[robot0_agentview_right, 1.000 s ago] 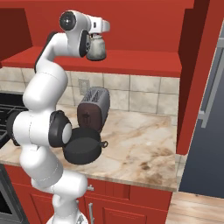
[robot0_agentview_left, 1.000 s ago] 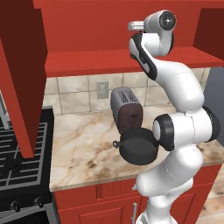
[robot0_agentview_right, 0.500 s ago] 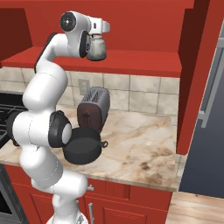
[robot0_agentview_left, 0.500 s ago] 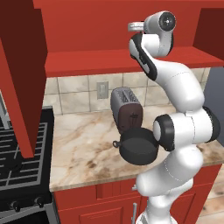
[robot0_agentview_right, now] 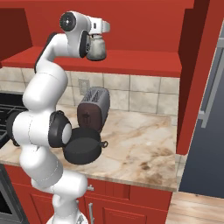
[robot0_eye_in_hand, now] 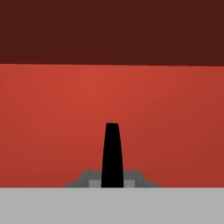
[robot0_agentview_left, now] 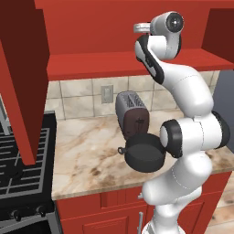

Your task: Pick the kettle from the cabinet and place it on a stove burner. Then pick the pot from the counter and place it on another stove burner. Finally, turn both burners on.

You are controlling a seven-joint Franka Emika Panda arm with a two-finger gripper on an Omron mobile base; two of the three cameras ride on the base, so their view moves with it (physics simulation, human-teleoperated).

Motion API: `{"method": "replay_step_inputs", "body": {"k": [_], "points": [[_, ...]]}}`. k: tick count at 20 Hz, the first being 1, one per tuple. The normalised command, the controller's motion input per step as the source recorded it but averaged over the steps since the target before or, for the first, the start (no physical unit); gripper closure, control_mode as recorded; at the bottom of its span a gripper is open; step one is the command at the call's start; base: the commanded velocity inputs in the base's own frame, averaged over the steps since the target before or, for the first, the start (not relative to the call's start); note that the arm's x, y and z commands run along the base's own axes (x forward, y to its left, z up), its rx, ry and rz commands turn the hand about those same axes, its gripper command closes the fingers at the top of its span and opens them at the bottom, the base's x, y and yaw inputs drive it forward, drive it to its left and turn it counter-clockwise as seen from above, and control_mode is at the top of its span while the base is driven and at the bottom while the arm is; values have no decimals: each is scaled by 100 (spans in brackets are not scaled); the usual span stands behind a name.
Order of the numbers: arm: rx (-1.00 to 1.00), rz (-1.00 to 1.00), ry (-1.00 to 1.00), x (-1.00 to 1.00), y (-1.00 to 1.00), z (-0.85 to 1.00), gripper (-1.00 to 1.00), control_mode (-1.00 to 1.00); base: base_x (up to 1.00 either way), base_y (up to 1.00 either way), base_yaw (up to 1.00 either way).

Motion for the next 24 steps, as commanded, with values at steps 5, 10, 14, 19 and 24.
{"method": "replay_step_inputs", "body": {"k": [5, 10, 14, 19, 24], "points": [[0, 0, 0, 0, 0, 0, 100, -100, 0, 0, 0], [0, 0, -4, -7, 0, 0, 100, -100, 0, 0, 0], [0, 0, -14, -34, 0, 0, 100, -100, 0, 0, 0], [0, -1, -7, -47, 0, 0, 100, -100, 0, 0, 0], [0, -1, -3, -59, 1, 0, 100, -100, 0, 0, 0]]}}
